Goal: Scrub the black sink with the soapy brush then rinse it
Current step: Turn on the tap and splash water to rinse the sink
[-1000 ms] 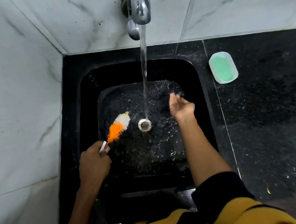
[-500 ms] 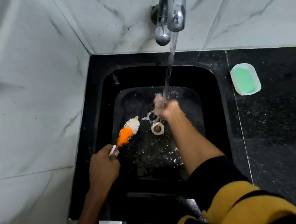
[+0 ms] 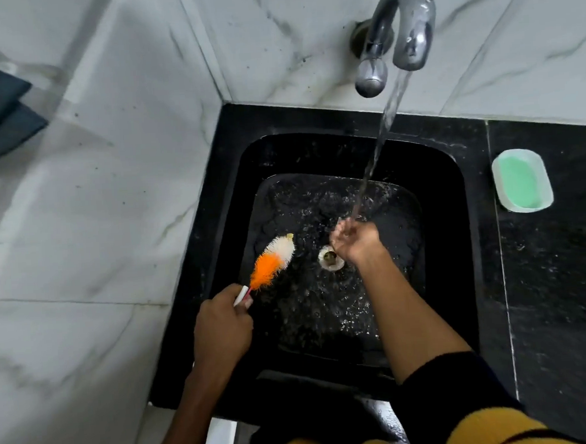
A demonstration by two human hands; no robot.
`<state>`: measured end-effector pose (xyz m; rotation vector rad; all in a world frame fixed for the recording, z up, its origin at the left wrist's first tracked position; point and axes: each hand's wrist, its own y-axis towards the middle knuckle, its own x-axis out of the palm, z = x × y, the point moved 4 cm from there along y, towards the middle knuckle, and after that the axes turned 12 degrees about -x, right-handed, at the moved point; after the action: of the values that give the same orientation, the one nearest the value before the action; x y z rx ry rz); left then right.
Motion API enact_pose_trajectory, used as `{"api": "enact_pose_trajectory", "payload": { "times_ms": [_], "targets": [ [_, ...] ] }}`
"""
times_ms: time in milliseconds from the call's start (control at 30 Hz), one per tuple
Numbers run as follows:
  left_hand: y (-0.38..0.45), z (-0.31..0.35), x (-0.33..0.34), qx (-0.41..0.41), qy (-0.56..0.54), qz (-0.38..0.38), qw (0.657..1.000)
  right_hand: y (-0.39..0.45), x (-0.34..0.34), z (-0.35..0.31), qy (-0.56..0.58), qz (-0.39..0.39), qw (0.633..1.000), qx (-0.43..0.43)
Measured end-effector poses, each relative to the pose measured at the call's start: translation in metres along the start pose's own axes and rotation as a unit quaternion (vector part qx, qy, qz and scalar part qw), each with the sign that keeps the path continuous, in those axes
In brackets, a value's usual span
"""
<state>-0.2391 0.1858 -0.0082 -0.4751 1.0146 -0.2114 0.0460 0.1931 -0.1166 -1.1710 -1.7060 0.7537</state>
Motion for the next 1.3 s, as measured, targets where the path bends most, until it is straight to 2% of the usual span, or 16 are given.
{"api": "enact_pose_trajectory", "payload": {
  "times_ms": [100,167,233,333,400,500,567,700,767,800,900,967,1100,1133,1200,1300],
  "targets": [
    [-0.004,-0.005,-0.004,-0.011,-0.002,0.009,1.0,0.002,-0.007,0.029,-0.025,0.034,0.999,0.021],
    [-0.006,-0.01,-0.006,-0.018,-0.003,0.014,1.0,0.003,0.0,0.044,-0.049,0.03,0.998,0.029],
    [-0.006,-0.017,-0.007,-0.02,-0.006,0.014,1.0,-0.002,0.03,0.047,-0.039,-0.032,0.999,0.016],
    [-0.007,-0.023,-0.008,-0.027,-0.005,0.016,0.999,-0.02,0.099,0.031,-0.007,-0.166,0.986,-0.007],
    [-0.007,-0.027,-0.008,-0.025,-0.007,0.016,1.0,-0.031,0.126,0.024,-0.005,-0.194,0.981,-0.002],
    [-0.008,-0.028,-0.009,-0.025,-0.014,0.015,0.999,-0.033,0.118,0.021,0.004,-0.166,0.986,-0.013],
    [-0.008,-0.029,-0.009,-0.024,-0.018,0.014,0.999,-0.028,0.089,0.025,0.027,-0.108,0.994,-0.012],
    [-0.006,-0.033,-0.008,-0.023,-0.021,0.007,0.999,-0.011,0.026,0.029,0.173,0.003,0.985,0.001],
    [-0.006,-0.034,-0.009,-0.02,-0.02,0.011,1.0,-0.006,0.009,0.024,0.21,0.048,0.977,0.006],
    [-0.007,-0.034,-0.009,-0.02,-0.02,0.014,0.999,-0.004,0.006,0.021,0.214,0.058,0.975,0.011],
    [-0.008,-0.036,-0.01,-0.021,-0.019,0.023,0.999,-0.001,0.015,0.019,0.13,0.077,0.988,0.009],
    [-0.009,-0.038,-0.009,-0.023,-0.02,0.018,0.999,-0.006,0.041,0.024,0.077,0.035,0.996,0.011],
    [-0.012,-0.039,-0.01,-0.022,-0.017,0.017,0.999,-0.03,0.122,0.021,0.061,-0.143,0.988,0.017],
    [-0.012,-0.039,-0.01,-0.023,-0.016,0.018,0.999,-0.039,0.138,0.018,0.053,-0.168,0.984,0.011],
    [-0.012,-0.041,-0.01,-0.026,-0.015,0.015,0.999,-0.047,0.156,0.017,0.057,-0.188,0.981,0.008],
    [-0.012,-0.043,-0.012,-0.028,-0.026,0.011,0.999,-0.042,0.135,0.022,0.044,-0.169,0.985,-0.004]
  ]
}}
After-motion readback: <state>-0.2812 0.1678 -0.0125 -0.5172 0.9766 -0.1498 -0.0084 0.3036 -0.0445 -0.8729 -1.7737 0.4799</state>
